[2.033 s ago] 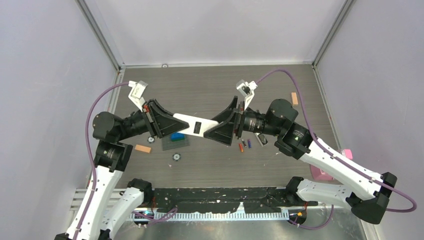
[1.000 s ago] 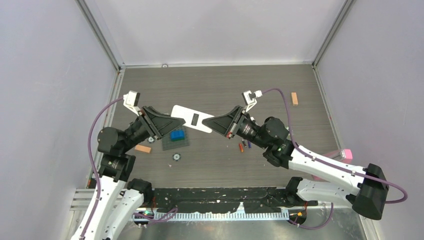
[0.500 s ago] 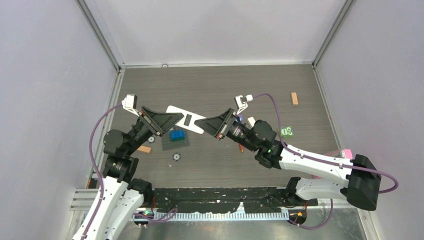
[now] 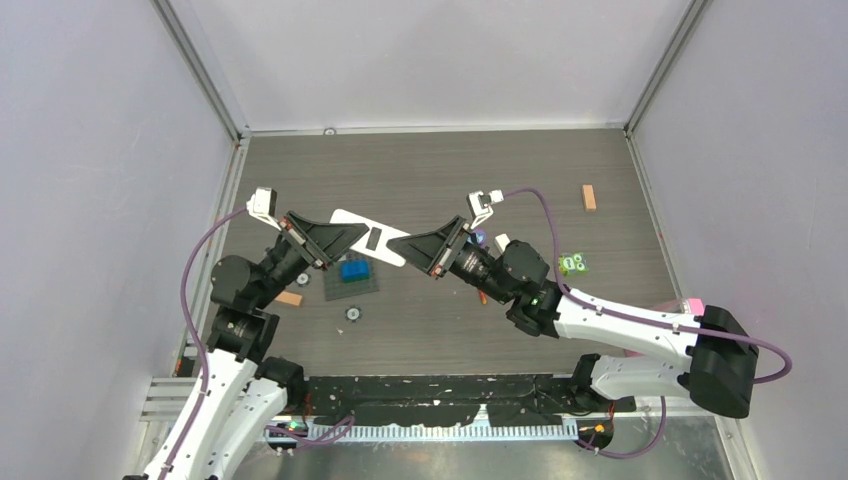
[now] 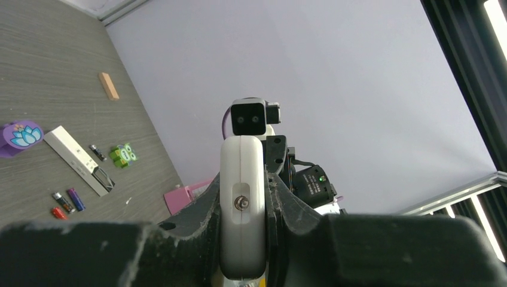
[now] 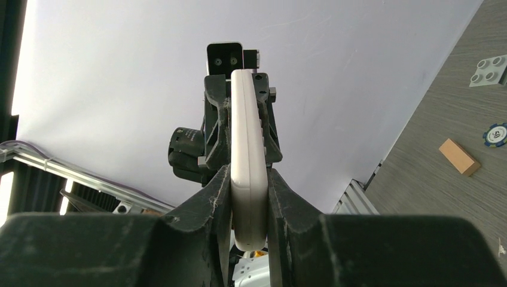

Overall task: Load the batteries into the remote control
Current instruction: Remove the battery cover from the remote control, then adjust the remote control.

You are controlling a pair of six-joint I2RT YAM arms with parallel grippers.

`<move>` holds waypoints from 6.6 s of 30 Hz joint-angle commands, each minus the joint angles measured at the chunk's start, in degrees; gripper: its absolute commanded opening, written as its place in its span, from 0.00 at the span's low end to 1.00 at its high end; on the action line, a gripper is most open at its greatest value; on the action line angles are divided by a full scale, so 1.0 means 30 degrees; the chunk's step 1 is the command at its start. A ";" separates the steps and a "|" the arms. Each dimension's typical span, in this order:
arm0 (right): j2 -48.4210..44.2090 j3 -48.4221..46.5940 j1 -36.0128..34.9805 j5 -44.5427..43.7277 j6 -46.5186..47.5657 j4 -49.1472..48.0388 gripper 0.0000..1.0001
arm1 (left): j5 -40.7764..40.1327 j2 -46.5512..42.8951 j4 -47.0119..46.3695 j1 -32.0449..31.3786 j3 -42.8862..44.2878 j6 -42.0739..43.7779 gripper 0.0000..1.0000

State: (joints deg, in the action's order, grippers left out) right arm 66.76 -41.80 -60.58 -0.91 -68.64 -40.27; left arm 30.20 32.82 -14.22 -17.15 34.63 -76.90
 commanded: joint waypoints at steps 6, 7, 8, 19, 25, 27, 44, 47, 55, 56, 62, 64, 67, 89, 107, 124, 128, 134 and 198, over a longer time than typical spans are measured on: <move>0.0012 -0.0096 -0.0228 -0.0196 -0.0045 0.1021 0.26 | -0.0650 0.0387 -0.0967 -0.0203 0.0157 0.0597 0.00; -0.0032 0.0158 -0.0228 -0.0166 -0.0081 0.1041 0.26 | -0.0893 0.0376 -0.1244 -0.0206 0.0088 0.0411 0.00; -0.0124 0.0322 -0.0228 -0.0122 -0.0123 0.1056 0.26 | -0.1056 0.0344 -0.1341 -0.0185 0.0047 0.0238 0.00; -0.1797 0.2878 0.0155 -0.0235 -0.0775 0.0888 0.26 | -0.1863 0.0092 -0.1676 0.0910 -0.0281 -0.0498 0.00; -0.2120 0.3126 0.0296 0.0018 -0.0765 -0.0017 0.26 | -0.2309 -0.0162 -0.1703 0.0905 -0.0720 -0.0546 0.00; -0.2251 0.3149 0.0471 0.0402 -0.0773 -0.0246 0.25 | -0.2459 -0.0285 -0.1523 0.0892 -0.0788 -0.0326 0.00; -0.3277 0.2912 0.1897 0.4613 0.0603 -0.0281 0.08 | -0.5117 -0.1143 -0.0626 0.0902 -0.1719 -0.1672 0.00; -0.3425 0.3054 0.1936 0.4518 0.0499 -0.0457 0.12 | -0.5657 -0.1261 -0.0812 0.0904 -0.1916 -0.1896 0.00; -0.2594 0.2347 0.1964 0.4021 -0.0115 -0.0583 0.23 | -0.4427 -0.0662 -0.1168 0.0880 -0.1341 -0.0934 0.00; -0.2492 0.2021 0.1983 0.4036 -0.0102 -0.0567 0.22 | -0.4460 -0.0708 -0.0936 0.0881 -0.1235 -0.0624 0.00; -0.2309 0.1145 0.2151 0.3795 0.0034 0.0107 0.16 | -0.4738 -0.0797 0.0622 0.0881 -0.0618 0.1328 0.00; -0.2102 0.0800 0.2281 0.3811 0.0410 0.0893 0.16 | -0.4731 -0.0719 0.1026 0.0882 -0.0425 0.1841 0.00; -0.1988 0.0680 0.2620 0.3687 0.0556 0.1440 0.16 | -0.5162 -0.0454 0.2168 0.0882 -0.0100 0.3070 0.00; -0.3594 -0.0542 0.4343 0.1731 1.0178 1.7850 0.60 | 0.3514 0.0453 0.7697 0.0864 0.0594 1.2997 0.00; -0.2818 -0.0458 0.1929 0.8798 1.0991 1.0147 0.83 | 0.8652 -0.0694 0.5898 0.0852 0.0183 1.2980 0.00; -0.0543 -0.0360 0.0402 0.8656 0.7496 0.4379 0.52 | 0.8847 -0.1586 0.1341 0.0845 -0.1098 0.8936 0.00; -0.0072 0.0174 0.0379 0.8255 0.6040 0.2363 0.30 | 0.8740 -0.1271 0.0768 0.0852 -0.1320 0.7950 0.00; 0.0924 0.1991 0.0373 0.6340 0.1978 -0.3006 0.06 | 0.7360 -0.1327 -0.1779 0.0852 -0.2175 0.5719 0.31; -0.0934 -0.1558 0.5032 -0.3698 1.1507 2.3020 0.51 | -0.0161 -0.0347 0.9808 -0.0173 -0.0128 1.2470 0.00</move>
State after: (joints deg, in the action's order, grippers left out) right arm 58.28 -46.65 -49.65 -7.90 -40.95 17.12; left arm 30.98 31.66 13.56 -17.61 31.68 -42.33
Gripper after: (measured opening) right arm 0.551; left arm 0.210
